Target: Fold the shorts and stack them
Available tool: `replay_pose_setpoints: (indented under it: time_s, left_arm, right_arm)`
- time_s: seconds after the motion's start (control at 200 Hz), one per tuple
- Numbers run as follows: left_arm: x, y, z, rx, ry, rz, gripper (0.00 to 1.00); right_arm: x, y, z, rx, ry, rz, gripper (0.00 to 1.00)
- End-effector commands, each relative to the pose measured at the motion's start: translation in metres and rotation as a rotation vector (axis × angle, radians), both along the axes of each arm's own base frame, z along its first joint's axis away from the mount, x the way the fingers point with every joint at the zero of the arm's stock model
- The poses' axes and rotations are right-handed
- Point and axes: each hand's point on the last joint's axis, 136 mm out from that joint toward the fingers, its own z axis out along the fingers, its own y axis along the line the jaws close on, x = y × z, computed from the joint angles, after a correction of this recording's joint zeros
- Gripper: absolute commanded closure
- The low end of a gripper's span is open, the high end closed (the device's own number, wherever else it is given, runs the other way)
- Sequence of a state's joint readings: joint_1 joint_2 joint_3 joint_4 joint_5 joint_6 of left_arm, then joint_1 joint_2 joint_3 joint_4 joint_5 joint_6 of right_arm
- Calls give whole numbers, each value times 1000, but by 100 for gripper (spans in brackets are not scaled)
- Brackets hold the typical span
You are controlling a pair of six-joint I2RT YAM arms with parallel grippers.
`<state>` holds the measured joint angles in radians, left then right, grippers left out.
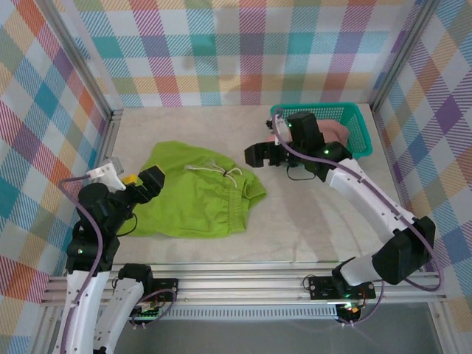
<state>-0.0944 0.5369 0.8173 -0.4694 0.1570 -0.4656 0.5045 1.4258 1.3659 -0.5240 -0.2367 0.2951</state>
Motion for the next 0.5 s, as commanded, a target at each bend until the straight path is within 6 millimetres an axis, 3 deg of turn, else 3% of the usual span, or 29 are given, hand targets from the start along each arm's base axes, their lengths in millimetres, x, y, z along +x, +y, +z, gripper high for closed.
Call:
replay_pose_setpoints:
  time_s: [0.0, 0.075, 0.165, 0.235, 0.41, 0.495]
  left_arm:
    - [3, -3, -17, -63, 51, -2, 0]
    - [2, -3, -22, -64, 61, -4, 0]
    - [1, -3, -28, -62, 75, -2, 0]
    - [1, -4, -34, -65, 88, -5, 0]
    - [1, -5, -46, -65, 114, -11, 0]
    - [2, -5, -51, -62, 120, -8, 0]
  right_arm:
    - [47, -51, -31, -191, 24, -261, 8]
    - [67, -65, -54, -295, 19, -323, 11]
    - [84, -65, -78, -366, 34, -319, 12]
    - [104, -69, -91, -391, 62, -342, 19]
    - [154, -122, -110, -288, 174, -511, 45]
    - [171, -143, -131, -318, 226, -539, 48]
